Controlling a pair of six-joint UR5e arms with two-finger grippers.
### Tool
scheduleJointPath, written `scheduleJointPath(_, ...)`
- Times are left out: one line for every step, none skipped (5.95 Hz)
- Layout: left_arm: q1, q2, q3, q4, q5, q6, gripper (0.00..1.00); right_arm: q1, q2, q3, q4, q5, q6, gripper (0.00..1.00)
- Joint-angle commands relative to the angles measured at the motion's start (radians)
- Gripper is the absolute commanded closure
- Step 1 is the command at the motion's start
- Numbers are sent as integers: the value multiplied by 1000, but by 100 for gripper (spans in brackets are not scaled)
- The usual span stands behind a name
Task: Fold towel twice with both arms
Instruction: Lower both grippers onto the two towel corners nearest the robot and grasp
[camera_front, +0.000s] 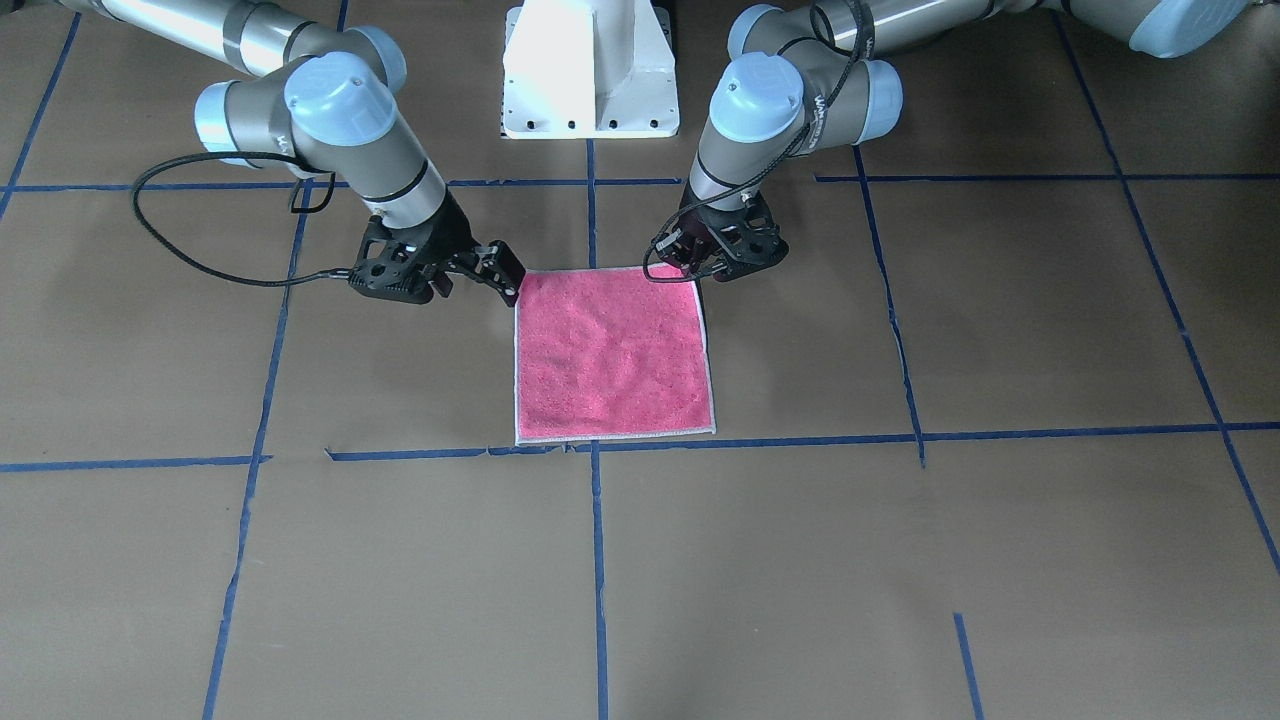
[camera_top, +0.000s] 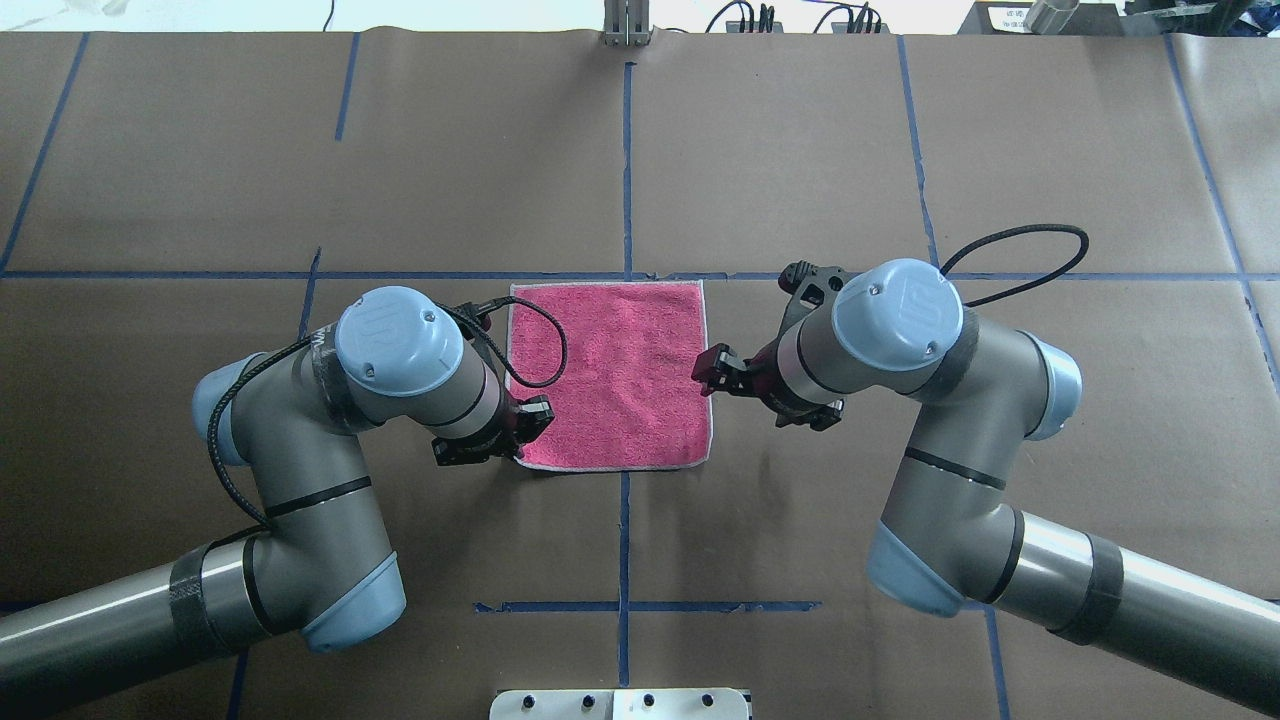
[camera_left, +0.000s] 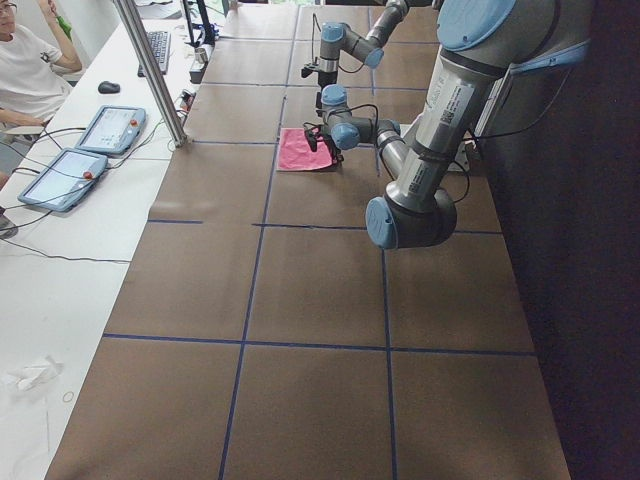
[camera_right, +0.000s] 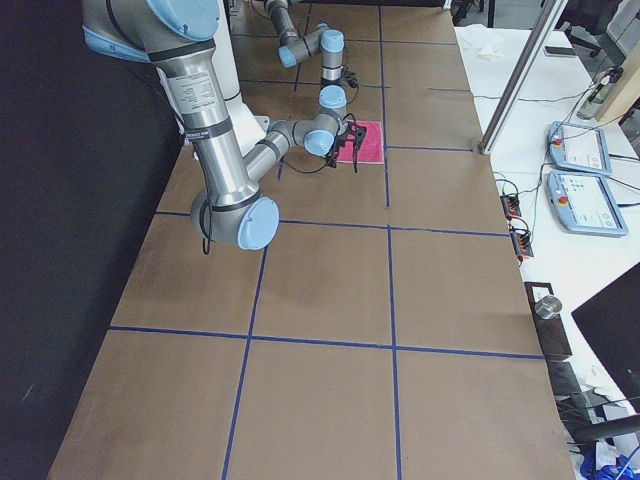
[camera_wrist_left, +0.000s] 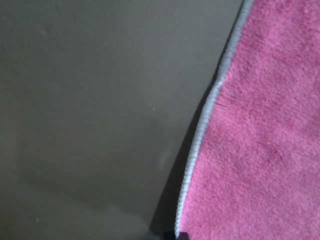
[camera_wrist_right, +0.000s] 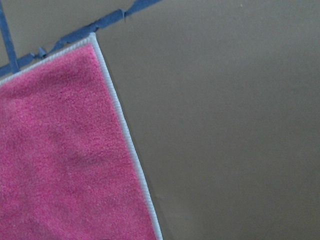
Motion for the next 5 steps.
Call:
scheduleJointPath(0,-2,1,-5,0,0,99,-79,11,-3,-12,-83,60,0)
scheduleJointPath(-2,0,1,-5,0,0,99,-85,53,-1,-112,-88,63,0)
scheduleJointPath(-2,0,1,-7,0,0,98,-91,63,-3,-134,-89,63,2)
scheduleJointPath(-2,1,-1,-5,2,0,98,-99,63,-10,-137,-115,62,4)
scheduleJointPath(-2,1,-1,-7,0,0,98,-100,64,-25,-139,-118,63,14)
